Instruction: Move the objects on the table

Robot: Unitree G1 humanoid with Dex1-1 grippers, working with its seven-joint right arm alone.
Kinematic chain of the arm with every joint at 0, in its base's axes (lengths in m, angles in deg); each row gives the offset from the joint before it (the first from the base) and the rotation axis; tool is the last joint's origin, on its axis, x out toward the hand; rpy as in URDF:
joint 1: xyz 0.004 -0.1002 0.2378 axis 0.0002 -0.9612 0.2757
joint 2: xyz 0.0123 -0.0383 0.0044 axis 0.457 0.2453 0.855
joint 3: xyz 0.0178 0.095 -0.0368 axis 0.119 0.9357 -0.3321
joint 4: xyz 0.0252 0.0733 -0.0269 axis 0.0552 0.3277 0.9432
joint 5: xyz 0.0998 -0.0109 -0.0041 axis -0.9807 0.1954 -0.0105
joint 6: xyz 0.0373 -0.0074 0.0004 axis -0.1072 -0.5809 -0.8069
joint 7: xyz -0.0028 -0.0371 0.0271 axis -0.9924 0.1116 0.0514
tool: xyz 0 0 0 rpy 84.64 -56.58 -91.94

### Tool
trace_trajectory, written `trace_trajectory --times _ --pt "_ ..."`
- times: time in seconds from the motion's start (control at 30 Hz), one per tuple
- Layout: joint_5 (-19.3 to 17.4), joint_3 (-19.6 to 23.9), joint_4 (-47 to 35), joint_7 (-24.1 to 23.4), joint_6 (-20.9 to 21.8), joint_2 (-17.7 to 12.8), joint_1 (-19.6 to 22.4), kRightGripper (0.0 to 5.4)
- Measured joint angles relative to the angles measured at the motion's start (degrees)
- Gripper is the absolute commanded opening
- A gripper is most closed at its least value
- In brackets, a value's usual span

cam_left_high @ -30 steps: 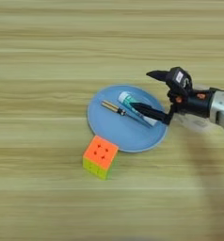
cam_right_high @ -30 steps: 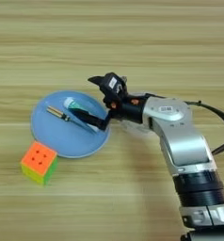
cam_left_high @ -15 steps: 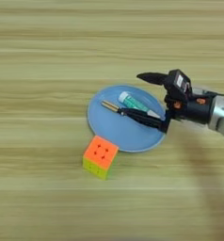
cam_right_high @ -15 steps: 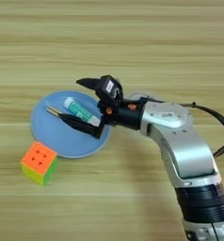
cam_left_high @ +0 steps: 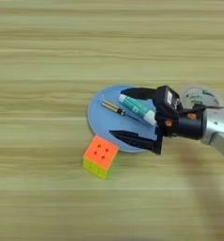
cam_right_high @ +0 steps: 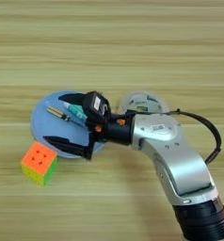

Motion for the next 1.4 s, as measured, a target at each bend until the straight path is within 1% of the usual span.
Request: trace_trajectory --times 0.1,0.33,0.47,0.53,0.57,0.63,0.77,0.87,1.03,1.23,1.33,1.4 --pt "0.56 -2.0 -0.29 -0.02 0.01 -0.02 -0.55 5.38" --pt "1.97 -5.19 -0.63 -0.18 -0.08 -0.03 -1.09 5.38" --pt "4.03 -7.63 -0.43 -0.91 -0.09 0.07 -1.13 5.38" --pt "4.43 -8.74 -0.09 -1.15 -0.09 0.14 -1.17 5.38" --pt "5.37 -9.42 0.64 -1.29 -0.03 0.33 -1.15 5.38" --pt "6.1 -10.42 2.05 -1.36 -0.04 0.46 -1.16 5.38" --pt "6.95 -11.67 3.23 -1.3 0.08 0.6 -1.15 5.38" --pt "8.39 -12.89 4.85 -1.3 0.46 0.59 -1.16 5.38" --pt "10.43 -14.0 6.94 -1.32 1.87 0.65 -1.17 5.38" --pt "11.84 -15.61 7.91 -1.17 3.83 0.68 -1.59 5.38" --pt "12.53 -16.26 8.55 -1.16 4.05 0.67 -2.07 5.38" --pt "12.96 -16.75 8.97 -1.16 4.89 0.71 -2.2 5.16"
